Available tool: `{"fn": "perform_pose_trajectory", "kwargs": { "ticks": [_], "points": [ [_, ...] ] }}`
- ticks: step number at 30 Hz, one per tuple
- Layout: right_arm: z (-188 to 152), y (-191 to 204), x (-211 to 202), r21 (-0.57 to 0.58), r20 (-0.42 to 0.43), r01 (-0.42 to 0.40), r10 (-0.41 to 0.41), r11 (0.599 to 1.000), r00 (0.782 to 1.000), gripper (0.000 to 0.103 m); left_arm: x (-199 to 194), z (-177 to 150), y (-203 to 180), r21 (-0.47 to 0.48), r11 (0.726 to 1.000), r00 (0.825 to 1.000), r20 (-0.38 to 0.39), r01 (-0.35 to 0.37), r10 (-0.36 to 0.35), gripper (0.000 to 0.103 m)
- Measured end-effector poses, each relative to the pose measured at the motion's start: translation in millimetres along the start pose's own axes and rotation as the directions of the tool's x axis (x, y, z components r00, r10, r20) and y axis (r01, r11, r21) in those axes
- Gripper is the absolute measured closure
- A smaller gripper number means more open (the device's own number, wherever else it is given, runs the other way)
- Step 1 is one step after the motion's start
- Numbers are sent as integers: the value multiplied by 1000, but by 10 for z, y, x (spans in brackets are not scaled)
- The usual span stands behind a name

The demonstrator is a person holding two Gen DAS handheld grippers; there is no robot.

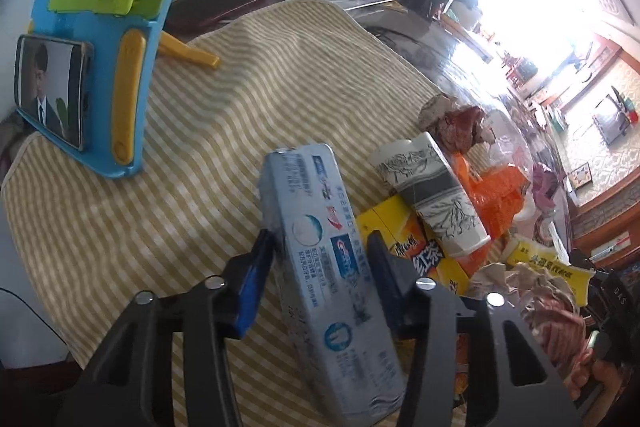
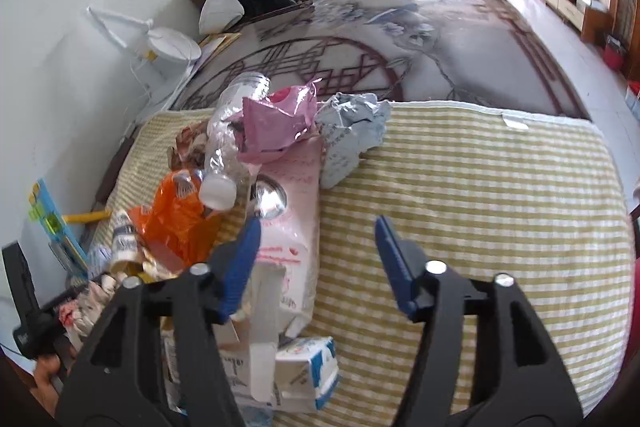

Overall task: Collect trash
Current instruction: 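Grasp the pink paper bag with the right tool while the left tool grasps the toothpaste box, then carry the pink bag with the right tool into the red bucket and release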

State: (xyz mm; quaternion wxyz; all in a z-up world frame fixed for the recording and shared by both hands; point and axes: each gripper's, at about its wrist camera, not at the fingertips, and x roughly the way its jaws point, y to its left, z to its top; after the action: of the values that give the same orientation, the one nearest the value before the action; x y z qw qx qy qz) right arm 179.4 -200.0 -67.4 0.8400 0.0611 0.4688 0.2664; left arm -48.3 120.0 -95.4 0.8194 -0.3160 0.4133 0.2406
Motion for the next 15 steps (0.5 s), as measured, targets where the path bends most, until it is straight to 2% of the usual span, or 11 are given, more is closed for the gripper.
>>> {"fn": "perform_pose_trajectory", "kwargs": {
  "ticks": [2,5,8,9,11,13,15],
  "points": [
    [54,37,128,-1,-24,-15,15,1000,1000,26,1,9,14,-11,1000,1000,-2,8,-8,59],
    [131,109,390,-15,-89,-31,29,999,996,22,-5,15,-10,-3,1000,1000,-4,5,-5,58],
    [140,180,613,-17,-142,-61,58,998,988,22,2,24,-12,0,1000,1000,-9,4,-4,57],
    [132,212,665,-31,-158,-65,60,997,986,25,5,23,-4,-3,1000,1000,-11,6,-6,56],
    [106,256,687,-64,-168,-39,27,997,985,51,7,27,9,-10,1000,1000,-13,10,-10,54],
    [100,250,669,-83,-163,-11,-3,997,987,61,21,34,17,-17,1000,1000,-23,9,-10,48],
    [104,228,610,-78,-139,-2,-9,997,990,62,31,24,41,-34,999,999,-45,26,-27,44]
  ]
}}
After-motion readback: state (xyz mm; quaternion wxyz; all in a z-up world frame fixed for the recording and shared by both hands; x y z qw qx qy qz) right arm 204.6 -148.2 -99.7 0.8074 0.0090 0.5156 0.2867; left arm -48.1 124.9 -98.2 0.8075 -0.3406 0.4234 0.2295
